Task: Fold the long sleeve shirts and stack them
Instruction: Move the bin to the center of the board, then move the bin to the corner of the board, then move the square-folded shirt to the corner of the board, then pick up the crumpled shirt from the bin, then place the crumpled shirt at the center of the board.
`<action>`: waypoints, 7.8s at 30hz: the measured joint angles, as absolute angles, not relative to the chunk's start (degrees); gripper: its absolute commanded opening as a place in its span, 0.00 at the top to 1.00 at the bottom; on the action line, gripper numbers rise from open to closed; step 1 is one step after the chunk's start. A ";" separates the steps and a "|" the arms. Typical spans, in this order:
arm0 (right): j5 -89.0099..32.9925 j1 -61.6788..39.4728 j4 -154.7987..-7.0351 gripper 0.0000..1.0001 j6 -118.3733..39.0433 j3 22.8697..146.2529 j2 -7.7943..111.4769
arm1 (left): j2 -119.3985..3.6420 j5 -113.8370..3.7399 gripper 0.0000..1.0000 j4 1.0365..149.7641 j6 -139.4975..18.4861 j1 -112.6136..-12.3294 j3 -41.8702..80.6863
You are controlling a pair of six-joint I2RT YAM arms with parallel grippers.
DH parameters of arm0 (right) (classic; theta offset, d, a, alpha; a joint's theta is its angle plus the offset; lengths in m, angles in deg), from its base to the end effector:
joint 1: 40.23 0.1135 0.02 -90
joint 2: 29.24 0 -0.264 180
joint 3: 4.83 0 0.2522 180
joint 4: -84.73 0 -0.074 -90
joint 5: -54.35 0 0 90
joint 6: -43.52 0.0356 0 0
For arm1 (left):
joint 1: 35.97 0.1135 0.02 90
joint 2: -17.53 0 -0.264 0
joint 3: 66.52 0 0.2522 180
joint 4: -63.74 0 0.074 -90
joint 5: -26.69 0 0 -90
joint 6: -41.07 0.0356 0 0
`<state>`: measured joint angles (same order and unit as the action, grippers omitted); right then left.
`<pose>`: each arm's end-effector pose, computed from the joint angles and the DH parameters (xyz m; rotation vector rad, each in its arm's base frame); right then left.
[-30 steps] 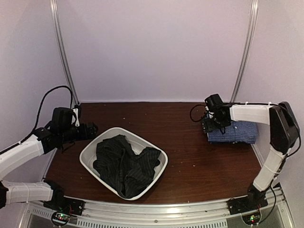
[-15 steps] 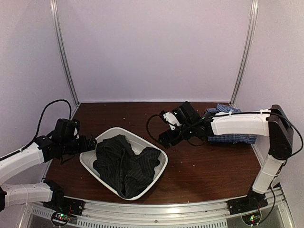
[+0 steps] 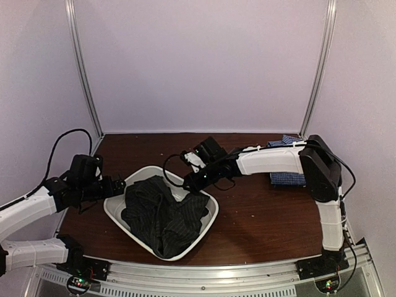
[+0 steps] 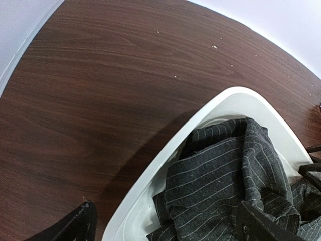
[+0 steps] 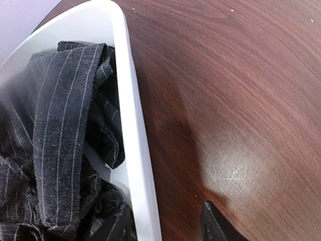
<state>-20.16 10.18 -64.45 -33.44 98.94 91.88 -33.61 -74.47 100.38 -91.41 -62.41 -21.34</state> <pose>0.2918 0.3678 0.1836 -0.9389 2.3641 0.8043 0.1691 -0.0764 0.2192 -0.4235 2.2902 -0.3905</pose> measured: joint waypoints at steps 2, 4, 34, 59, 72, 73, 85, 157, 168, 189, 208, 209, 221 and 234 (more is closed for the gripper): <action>-20.21 10.16 -64.67 0.82 -32.33 99.75 92.71 | -33.30 -74.42 0.02 100.38 -91.27 -62.45 -21.34; -20.25 10.01 -65.06 0.89 -29.66 99.75 92.82 | -33.19 -74.38 0.02 100.40 -91.03 -62.45 -21.30; -33.04 5.02 -84.93 0.72 -7.91 87.47 89.06 | -60.99 -69.33 0.45 91.66 -86.90 -62.45 -8.82; -39.14 3.74 -81.65 0.28 -15.19 75.65 68.69 | -74.70 -72.35 1.00 96.88 -74.79 -54.32 6.66; -39.51 2.95 -80.23 0.28 -18.49 70.53 63.53 | -93.01 -72.46 1.00 102.65 -54.16 -34.58 28.80; -39.29 2.90 -80.43 0.28 -18.49 70.01 63.44 | -93.80 -71.95 1.00 102.76 -52.85 -33.75 29.52; -37.76 2.80 -81.39 0.28 -18.19 65.00 61.85 | -105.45 -69.24 0.79 106.63 -40.33 -26.72 47.55; -24.97 -21.47 -73.15 0.18 -28.35 68.85 66.96 | -84.40 -47.23 1.00 104.22 -48.24 -36.88 36.69; -5.45 -11.89 -89.15 0.00 -22.89 69.53 50.88 | -68.29 -28.24 1.00 81.91 -69.15 -65.86 51.18; -14.09 -4.90 -93.19 0.85 -22.86 61.85 44.15 | -82.57 -31.72 1.00 74.85 -78.03 -76.77 47.09; -44.53 -16.96 -61.04 0.00 -22.97 59.60 36.52 | -107.79 -32.74 0.78 86.21 -74.68 -80.51 60.18; -44.43 -16.83 -60.28 0.00 -22.64 59.19 35.42 | -108.18 -32.44 0.68 86.76 -74.20 -80.83 60.32; -43.33 -16.44 -57.24 0.00 -21.60 56.87 27.80 | -96.71 -47.82 0.21 97.56 -66.55 -72.55 48.08; -40.51 -12.55 -60.54 0.00 -21.60 56.98 32.36 | -104.79 -63.34 0.20 101.01 -66.84 -61.66 41.41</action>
<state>-40.51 -12.55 -60.54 -21.60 56.98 32.36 -104.79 -63.34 101.01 -66.84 -61.66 41.41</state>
